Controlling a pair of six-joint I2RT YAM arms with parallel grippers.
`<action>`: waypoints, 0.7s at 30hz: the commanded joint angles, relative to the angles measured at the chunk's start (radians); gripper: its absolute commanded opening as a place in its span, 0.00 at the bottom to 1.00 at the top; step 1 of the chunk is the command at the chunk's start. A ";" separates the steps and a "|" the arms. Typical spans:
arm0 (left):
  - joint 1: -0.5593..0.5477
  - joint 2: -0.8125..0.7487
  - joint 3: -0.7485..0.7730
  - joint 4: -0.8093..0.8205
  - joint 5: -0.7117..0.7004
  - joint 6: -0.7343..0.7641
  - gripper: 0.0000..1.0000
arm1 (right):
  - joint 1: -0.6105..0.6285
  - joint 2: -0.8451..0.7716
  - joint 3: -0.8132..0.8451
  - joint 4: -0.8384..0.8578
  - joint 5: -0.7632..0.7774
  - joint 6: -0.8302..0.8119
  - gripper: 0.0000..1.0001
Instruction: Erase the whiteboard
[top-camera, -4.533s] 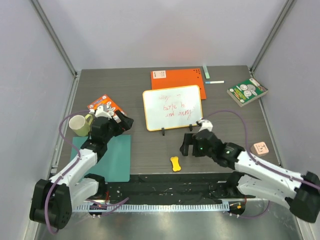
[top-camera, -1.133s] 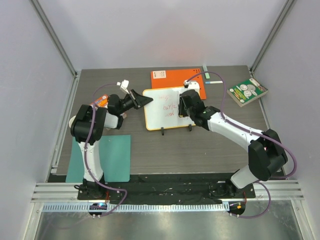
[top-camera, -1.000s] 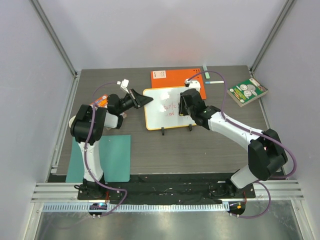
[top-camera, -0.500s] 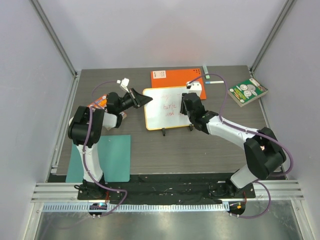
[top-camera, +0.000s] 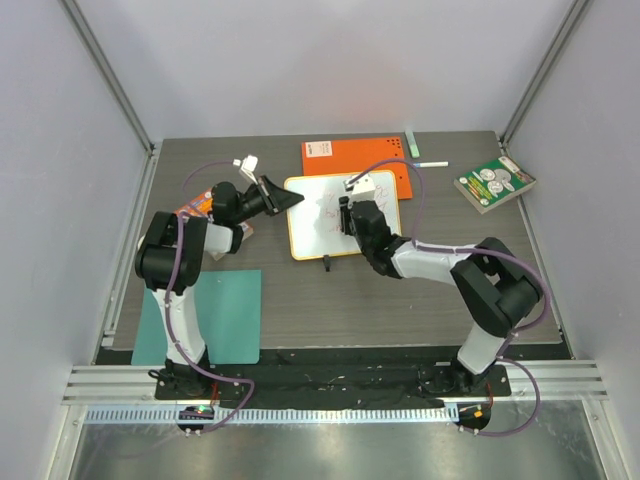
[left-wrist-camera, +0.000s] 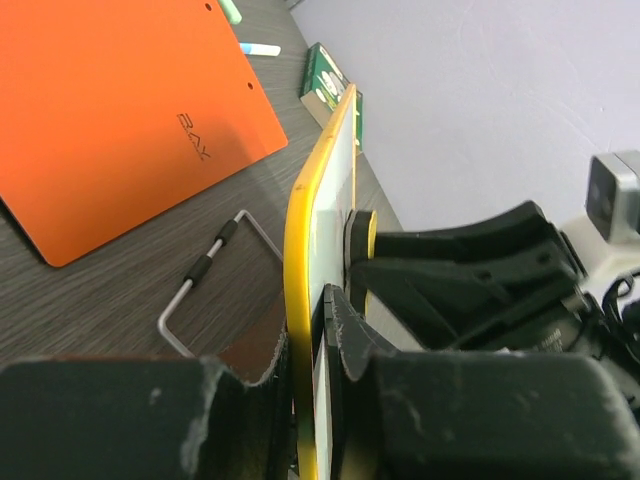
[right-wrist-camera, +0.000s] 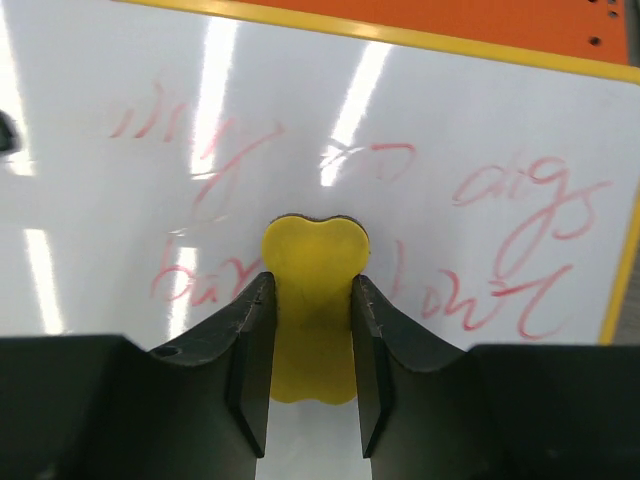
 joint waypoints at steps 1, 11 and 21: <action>-0.003 -0.001 0.029 -0.016 0.044 0.072 0.00 | 0.052 0.074 0.040 0.121 -0.155 -0.007 0.02; -0.003 -0.004 0.029 -0.017 0.045 0.067 0.00 | 0.062 0.151 0.154 0.010 0.077 -0.067 0.01; -0.005 -0.005 0.030 -0.025 0.053 0.069 0.00 | -0.135 0.091 0.074 -0.025 0.190 -0.016 0.02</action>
